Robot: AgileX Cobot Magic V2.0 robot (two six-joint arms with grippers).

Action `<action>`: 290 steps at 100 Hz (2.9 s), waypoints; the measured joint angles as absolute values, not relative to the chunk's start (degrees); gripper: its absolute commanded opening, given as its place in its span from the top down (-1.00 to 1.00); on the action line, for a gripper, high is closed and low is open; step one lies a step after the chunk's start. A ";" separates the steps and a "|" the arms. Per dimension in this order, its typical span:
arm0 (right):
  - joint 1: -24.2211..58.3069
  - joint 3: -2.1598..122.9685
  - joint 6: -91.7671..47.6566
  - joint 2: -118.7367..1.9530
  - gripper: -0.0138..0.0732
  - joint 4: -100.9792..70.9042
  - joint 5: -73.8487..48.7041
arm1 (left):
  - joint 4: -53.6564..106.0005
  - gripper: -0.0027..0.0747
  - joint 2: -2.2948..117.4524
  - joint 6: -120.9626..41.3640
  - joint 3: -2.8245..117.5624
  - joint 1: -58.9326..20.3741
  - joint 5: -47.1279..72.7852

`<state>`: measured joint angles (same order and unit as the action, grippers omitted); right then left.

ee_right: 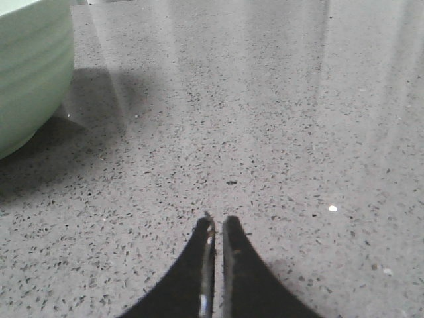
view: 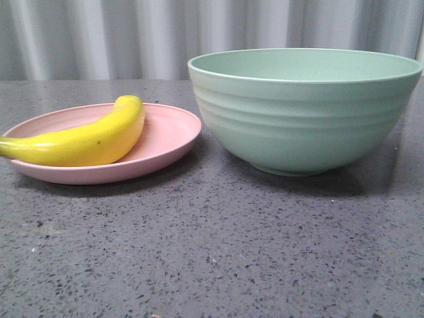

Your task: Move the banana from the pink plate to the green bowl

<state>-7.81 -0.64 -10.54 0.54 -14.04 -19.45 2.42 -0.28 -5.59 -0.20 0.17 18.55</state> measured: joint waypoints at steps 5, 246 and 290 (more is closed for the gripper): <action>-7.81 -0.64 -10.54 0.54 0.82 -14.04 -19.45 | 2.42 0.98 -0.28 -5.59 -0.20 0.17 18.55; -7.81 4.85 -10.44 -3.56 0.82 -14.91 -10.80 | 4.98 0.99 0.97 -5.59 5.76 0.27 5.77; -7.51 18.41 -10.56 -25.42 0.82 -18.54 -18.36 | 4.98 0.90 20.54 -5.59 17.37 0.25 6.36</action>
